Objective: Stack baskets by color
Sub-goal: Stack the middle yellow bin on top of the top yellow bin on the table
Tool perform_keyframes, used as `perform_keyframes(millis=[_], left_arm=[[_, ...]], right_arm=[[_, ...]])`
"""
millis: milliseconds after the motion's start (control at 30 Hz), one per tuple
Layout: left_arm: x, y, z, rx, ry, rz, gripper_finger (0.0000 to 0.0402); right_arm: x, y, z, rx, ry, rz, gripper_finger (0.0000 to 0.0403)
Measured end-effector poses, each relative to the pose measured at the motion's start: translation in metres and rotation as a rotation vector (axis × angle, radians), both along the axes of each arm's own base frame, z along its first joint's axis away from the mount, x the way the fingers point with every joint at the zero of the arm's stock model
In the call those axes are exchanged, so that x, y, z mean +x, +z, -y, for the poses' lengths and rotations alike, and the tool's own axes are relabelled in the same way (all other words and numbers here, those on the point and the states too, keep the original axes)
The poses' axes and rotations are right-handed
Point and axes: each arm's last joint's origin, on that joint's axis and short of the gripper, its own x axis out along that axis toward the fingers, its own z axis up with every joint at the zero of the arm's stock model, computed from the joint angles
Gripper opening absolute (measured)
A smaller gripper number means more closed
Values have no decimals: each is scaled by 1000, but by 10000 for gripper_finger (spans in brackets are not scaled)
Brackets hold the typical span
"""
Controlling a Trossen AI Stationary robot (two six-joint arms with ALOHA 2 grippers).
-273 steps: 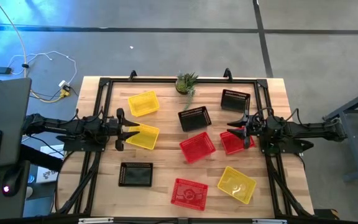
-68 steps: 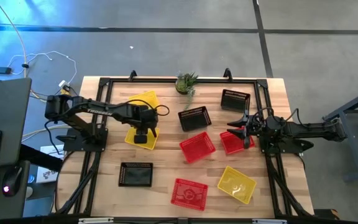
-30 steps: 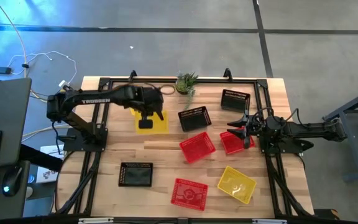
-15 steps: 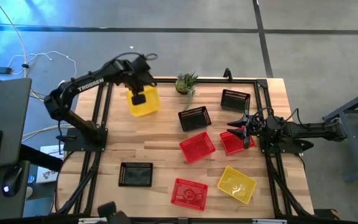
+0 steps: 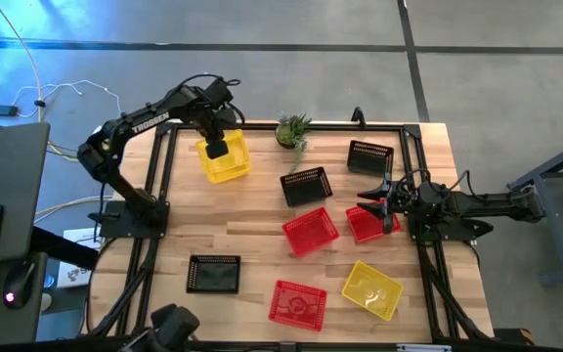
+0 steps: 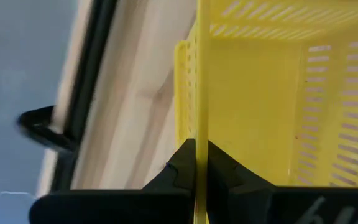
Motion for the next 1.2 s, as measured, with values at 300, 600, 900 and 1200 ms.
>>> perform_keyframes(millis=[300,600,900,1200], left_arm=[[1,-24,-15,-57,50,-64,0],[-2,-36,-24,-89,61,-77,0],[1,-50,-29,-127,63,-107,3],[1,-51,-29,-128,63,-107,52]], right_arm=[[0,0,0,0,0,0,138],[0,0,0,0,0,0,138],[0,0,0,0,0,0,138],[0,0,0,0,0,0,138]])
